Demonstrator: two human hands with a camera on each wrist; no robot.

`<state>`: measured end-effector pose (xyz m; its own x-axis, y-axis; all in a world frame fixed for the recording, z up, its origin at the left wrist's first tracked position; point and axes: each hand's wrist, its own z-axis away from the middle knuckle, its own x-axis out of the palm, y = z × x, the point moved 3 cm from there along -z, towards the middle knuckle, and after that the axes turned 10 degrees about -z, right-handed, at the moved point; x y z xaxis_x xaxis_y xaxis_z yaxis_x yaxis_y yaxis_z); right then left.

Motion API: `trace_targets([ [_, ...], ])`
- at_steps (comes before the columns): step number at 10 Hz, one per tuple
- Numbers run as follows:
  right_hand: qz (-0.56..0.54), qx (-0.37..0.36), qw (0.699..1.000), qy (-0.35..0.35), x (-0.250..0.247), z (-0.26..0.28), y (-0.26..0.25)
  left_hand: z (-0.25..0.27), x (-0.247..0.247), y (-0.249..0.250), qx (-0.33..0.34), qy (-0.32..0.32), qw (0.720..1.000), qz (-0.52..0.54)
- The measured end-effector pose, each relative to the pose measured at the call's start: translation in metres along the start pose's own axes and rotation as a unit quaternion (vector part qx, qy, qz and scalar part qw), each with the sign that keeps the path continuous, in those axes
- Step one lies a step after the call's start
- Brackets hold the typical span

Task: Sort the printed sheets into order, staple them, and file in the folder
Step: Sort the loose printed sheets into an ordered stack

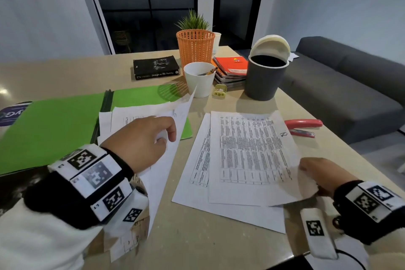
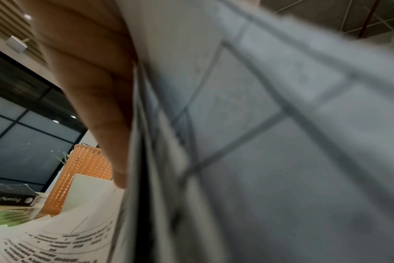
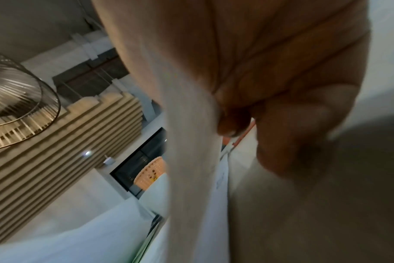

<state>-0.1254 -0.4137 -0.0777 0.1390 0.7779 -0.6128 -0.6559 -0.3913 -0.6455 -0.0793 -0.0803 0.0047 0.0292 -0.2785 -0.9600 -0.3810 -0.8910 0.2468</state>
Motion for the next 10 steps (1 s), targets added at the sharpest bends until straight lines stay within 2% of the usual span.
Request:
trace_targets([
  [1,0.024,-0.008,0.998,-0.06,0.01,-0.004,0.007,-0.001,0.001,0.002,0.001,-0.002,1.0,0.002],
  [3,-0.009,-0.04,0.997,-0.064,0.021,0.001,-0.005,-0.001,0.002,0.003,-0.003,-0.001,1.0,-0.005],
  [4,-0.076,-0.054,0.994,-0.051,0.024,-0.003,-0.013,0.001,0.004,0.0,-0.003,-0.005,1.0,-0.008],
  [6,-0.248,-0.02,0.967,-0.062,0.031,-0.009,-0.017,0.004,0.004,-0.002,-0.005,-0.006,1.0,-0.001],
  [10,-0.381,0.021,0.916,-0.119,0.062,-0.018,-0.028,0.004,0.009,0.003,-0.005,-0.017,1.0,0.01],
])
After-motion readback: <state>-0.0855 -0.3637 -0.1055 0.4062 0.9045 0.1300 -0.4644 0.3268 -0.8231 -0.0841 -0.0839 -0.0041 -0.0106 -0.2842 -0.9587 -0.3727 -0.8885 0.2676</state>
